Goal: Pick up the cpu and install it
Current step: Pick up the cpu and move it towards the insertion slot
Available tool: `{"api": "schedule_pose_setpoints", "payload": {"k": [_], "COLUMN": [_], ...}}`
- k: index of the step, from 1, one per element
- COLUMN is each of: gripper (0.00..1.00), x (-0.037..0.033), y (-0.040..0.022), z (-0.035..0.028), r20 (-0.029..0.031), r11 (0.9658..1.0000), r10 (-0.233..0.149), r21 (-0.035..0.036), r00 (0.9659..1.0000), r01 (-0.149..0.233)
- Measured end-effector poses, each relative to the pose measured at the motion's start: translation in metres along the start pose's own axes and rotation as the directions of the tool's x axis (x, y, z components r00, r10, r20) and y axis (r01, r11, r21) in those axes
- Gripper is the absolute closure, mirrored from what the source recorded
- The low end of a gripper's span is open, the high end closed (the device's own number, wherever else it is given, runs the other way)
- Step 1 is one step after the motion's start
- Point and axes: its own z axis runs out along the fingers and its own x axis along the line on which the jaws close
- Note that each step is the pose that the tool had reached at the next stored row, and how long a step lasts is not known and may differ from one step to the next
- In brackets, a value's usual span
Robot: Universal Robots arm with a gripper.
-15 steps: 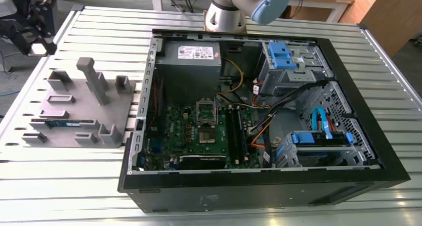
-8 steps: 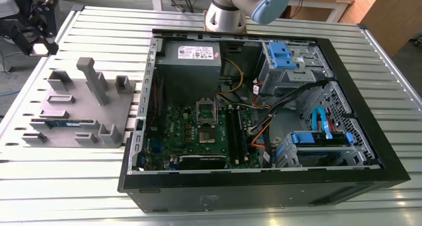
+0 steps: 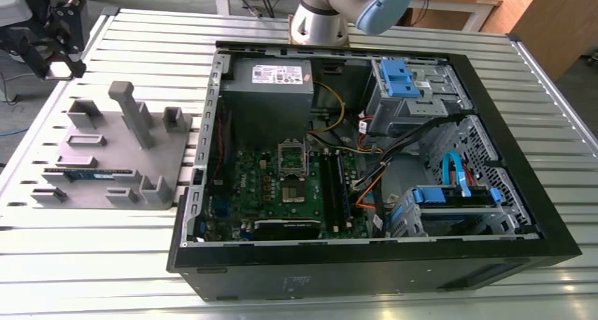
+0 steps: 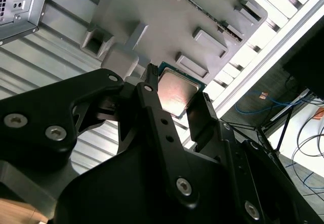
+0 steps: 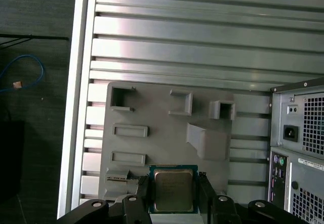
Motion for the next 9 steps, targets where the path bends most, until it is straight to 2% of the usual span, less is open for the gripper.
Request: {"api": "schedule_pose_setpoints", "payload": {"k": [9], "gripper": [0.53], "x": [-0.0036], "y": [-0.0002], "z": [0.0001], "r20": [0.0], "r11": [1.0], "r10": [0.0], "r21": [0.0], "r00": [1.0], "r01": [0.0]}}
